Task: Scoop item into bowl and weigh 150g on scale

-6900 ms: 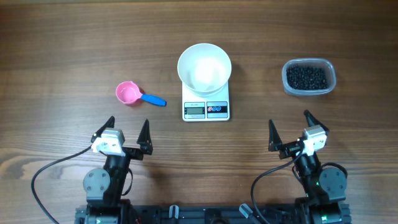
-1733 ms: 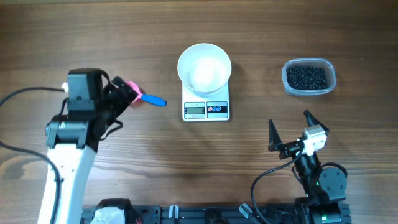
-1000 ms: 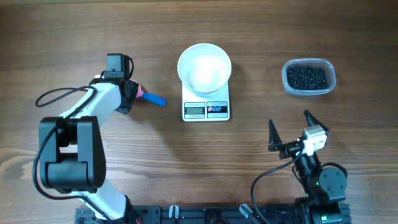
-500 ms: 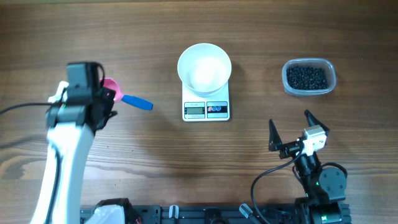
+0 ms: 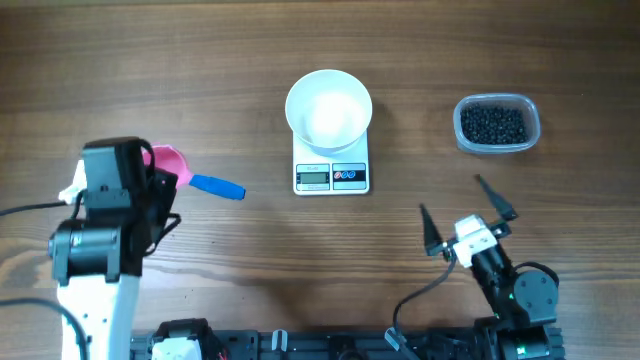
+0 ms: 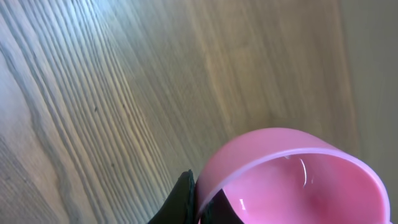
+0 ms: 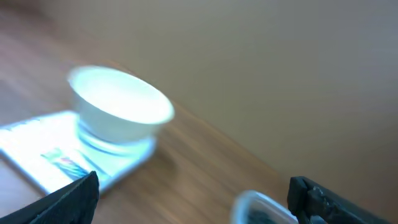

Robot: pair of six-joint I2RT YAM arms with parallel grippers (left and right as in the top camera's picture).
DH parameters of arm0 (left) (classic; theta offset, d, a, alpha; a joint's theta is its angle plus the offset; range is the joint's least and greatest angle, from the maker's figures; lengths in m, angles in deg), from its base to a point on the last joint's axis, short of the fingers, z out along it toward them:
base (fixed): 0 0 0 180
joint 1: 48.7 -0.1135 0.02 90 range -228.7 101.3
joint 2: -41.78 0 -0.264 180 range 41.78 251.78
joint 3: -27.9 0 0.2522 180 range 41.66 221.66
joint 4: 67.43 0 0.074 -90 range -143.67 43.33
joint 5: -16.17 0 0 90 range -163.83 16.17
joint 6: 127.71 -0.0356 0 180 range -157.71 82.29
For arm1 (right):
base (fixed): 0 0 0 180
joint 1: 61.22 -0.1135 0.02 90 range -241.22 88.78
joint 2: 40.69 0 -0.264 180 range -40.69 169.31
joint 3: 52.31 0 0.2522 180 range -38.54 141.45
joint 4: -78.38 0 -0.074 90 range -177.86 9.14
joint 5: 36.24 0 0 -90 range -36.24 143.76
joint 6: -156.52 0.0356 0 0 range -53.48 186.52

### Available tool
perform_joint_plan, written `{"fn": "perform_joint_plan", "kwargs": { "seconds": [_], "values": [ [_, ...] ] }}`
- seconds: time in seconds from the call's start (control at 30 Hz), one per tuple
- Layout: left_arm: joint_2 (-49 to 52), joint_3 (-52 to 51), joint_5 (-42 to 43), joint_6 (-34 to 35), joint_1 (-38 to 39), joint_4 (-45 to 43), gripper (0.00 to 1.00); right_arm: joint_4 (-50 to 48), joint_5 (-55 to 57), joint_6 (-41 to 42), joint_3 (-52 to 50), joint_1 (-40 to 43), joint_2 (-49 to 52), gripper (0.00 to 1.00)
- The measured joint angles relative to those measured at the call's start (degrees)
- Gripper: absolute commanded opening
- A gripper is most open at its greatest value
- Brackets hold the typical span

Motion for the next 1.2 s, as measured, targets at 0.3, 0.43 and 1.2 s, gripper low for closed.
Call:
{"fn": "perform_joint_plan", "kwargs": {
  "seconds": [0.3, 0.43, 1.2],
  "values": [
    [6.99, 0.0, 5.79, 1.03, 0.0, 0.13, 0.04, -0.04, -23.1, 78.6, -0.02, 0.0, 0.0, 1.0],
    [7.08, 0.0, 8.9, 1.07, 0.0, 0.15, 0.04, -0.17, -16.72, 100.96, 0.0, 0.0, 0.0, 0.96],
    [7.34, 0.0, 14.82, 12.39, 13.29, -6.21, 0.04, -13.81, -32.3, 81.35, 22.84, -18.71, 51.93, 0.85]
  ]
}}
